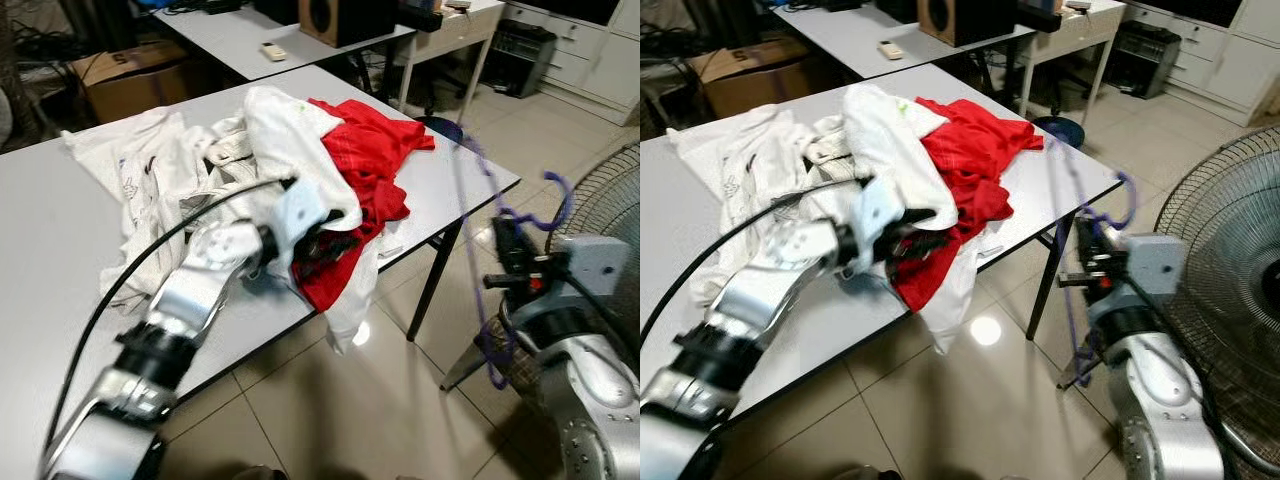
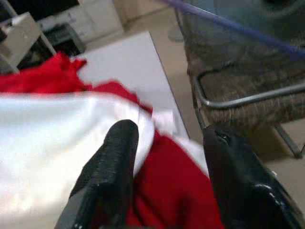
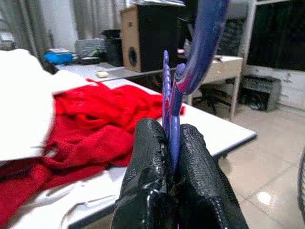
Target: Hang hanger
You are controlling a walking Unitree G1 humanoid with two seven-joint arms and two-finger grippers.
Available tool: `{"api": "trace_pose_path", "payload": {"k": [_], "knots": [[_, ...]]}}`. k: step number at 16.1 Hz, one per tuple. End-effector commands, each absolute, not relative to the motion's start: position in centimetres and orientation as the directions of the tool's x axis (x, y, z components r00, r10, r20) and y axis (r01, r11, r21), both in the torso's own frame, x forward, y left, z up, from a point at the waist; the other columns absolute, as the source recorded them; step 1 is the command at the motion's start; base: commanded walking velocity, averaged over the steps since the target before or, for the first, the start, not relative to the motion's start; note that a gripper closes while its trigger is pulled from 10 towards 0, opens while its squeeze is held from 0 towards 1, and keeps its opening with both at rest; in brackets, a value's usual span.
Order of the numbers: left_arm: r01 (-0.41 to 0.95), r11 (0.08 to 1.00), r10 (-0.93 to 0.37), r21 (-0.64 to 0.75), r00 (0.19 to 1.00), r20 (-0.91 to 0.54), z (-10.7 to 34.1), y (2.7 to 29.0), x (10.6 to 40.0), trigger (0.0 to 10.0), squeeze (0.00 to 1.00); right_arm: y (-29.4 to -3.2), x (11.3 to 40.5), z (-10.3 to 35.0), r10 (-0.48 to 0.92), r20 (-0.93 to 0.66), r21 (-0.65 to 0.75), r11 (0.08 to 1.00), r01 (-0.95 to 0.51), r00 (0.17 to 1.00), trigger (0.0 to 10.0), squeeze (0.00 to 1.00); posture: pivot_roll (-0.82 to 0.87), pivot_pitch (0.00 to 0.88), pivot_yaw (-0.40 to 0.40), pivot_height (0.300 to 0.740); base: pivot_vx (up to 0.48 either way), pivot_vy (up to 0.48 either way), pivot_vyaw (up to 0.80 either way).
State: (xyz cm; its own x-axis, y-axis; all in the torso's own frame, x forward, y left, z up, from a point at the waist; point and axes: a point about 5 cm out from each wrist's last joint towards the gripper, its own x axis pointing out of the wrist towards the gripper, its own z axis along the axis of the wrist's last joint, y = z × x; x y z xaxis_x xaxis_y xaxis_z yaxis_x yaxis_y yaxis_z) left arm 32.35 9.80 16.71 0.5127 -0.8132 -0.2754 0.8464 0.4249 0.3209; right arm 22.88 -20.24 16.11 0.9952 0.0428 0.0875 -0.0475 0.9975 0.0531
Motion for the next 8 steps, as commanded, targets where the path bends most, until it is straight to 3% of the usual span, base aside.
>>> {"api": "trace_pose_path", "payload": {"k": [1,2,3,5,8], "knots": [[0.838,0.431,-0.824,0.335,0.517,-0.233,18.1,10.1,32.2,10.0,1.00,-21.1,22.7,15.7,0.007,0.066,0.082,0.997,-0.012,0.998,10.0,0.00,-0.20,0.023,0.040,0.740,0.000,0.000,0.00],[0.830,0.445,-0.820,0.337,0.529,-0.218,18.4,10.4,32.2,10.0,0.91,-21.4,22.5,15.5,-0.007,0.058,0.088,0.996,0.002,0.998,10.0,0.00,-0.20,0.023,0.038,0.740,0.000,0.000,0.00],[0.783,0.516,-0.782,0.347,0.596,-0.182,19.0,11.6,32.4,10.0,0.00,-21.8,22.3,15.2,-0.020,0.044,0.093,0.996,0.016,0.999,10.0,0.00,-0.21,0.016,0.042,0.740,0.000,0.000,0.00],[0.759,0.560,-0.763,0.332,0.629,-0.151,19.4,12.8,31.9,10.0,0.00,-22.0,22.3,15.0,-0.012,0.034,0.088,0.996,0.009,0.999,10.0,0.00,-0.21,0.021,0.052,0.740,0.000,0.000,0.00],[0.758,0.534,-0.774,0.374,0.616,-0.146,19.9,13.3,31.1,10.0,0.00,-22.9,21.8,14.9,-0.010,0.022,0.071,0.997,0.009,1.000,10.0,0.00,-0.21,0.040,0.055,0.740,0.000,0.000,0.00]]}}
